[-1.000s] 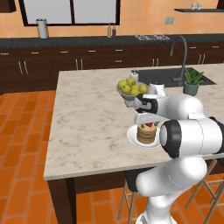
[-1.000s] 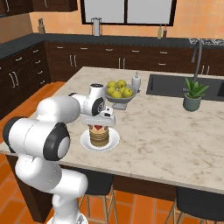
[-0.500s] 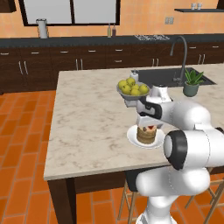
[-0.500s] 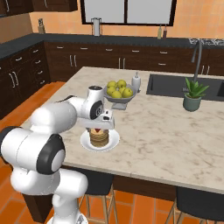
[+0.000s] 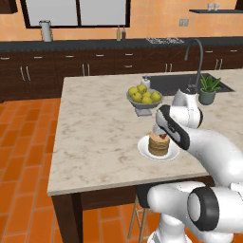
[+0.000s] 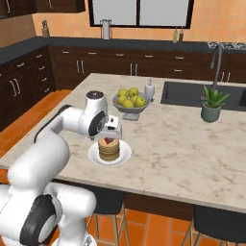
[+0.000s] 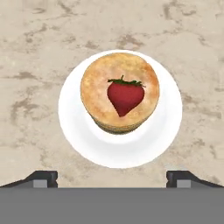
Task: Take the strawberry from the fridge and place it on top of the pancake, located on the dining counter.
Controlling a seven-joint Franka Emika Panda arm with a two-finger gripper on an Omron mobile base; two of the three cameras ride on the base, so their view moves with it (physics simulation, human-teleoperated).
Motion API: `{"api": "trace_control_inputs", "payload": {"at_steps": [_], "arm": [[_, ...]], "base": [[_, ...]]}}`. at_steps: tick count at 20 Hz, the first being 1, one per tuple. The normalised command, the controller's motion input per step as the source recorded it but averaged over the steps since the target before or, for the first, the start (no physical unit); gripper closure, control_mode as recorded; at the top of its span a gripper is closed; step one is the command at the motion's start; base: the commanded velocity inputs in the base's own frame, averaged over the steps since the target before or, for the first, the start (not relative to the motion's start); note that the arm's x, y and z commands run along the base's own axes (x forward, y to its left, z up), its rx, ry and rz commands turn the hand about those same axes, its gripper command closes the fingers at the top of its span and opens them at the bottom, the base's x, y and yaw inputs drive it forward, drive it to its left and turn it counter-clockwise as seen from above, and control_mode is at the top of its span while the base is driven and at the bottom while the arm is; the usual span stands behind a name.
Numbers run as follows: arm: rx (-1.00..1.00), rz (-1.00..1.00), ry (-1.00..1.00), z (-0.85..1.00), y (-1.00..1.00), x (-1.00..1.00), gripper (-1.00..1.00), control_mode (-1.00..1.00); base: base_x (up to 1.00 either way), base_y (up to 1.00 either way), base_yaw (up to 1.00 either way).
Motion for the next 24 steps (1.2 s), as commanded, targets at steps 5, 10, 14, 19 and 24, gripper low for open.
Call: {"api": "trace_control_inputs", "payload": {"at_steps": [5, 10, 14, 19, 24], "arm": [[0.00, 0.00, -0.26, 0.99, 0.07, -0.97, -1.00, -1.00], [0.00, 0.00, -0.26, 1.00, 0.11, -1.00, -1.00, -1.00], [0.00, 0.00, -0.33, 1.00, 0.11, -0.79, -1.00, -1.00], [0.00, 0.00, -0.27, 1.00, 0.07, -0.55, -1.00, -1.00], [0.00, 0.00, -0.21, 0.78, 0.09, -0.15, -1.00, -1.00]], "base": [[0.00, 0.00, 0.00], [0.00, 0.00, 0.00], [0.00, 0.00, 0.00], [0.00, 0.00, 0.00], [0.00, 0.00, 0.00]]}}
